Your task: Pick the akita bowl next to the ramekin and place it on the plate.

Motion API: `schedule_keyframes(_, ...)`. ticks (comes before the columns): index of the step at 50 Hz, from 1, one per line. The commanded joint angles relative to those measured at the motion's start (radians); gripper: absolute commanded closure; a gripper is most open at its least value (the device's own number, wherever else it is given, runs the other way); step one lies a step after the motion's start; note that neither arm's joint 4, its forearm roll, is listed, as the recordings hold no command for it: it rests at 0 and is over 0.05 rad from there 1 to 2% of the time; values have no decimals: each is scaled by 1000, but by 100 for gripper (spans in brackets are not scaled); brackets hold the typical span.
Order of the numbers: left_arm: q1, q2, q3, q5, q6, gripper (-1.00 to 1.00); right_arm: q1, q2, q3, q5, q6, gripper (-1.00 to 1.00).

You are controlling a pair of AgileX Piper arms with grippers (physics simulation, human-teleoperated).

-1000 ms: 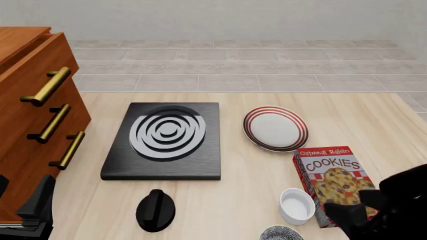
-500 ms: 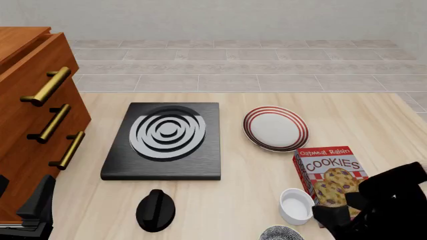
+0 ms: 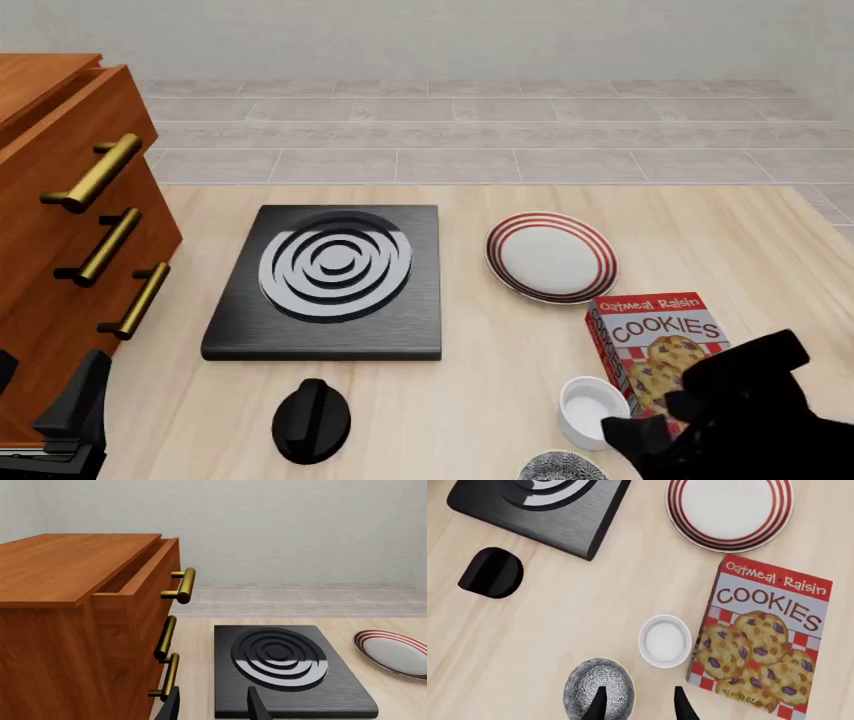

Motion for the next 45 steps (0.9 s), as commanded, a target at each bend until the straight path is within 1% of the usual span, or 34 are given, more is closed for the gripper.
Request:
schedule_keyframes(1,0,0,0,0,0,-100,18,29,25,-41,18,-100)
schedule_keyframes(21,0,0,0,0,0,-100,44,59,64,-84,41,-100)
schedule_keyframes(45,0,0,0,0,0,-100,63,98,107,-138,49,-100)
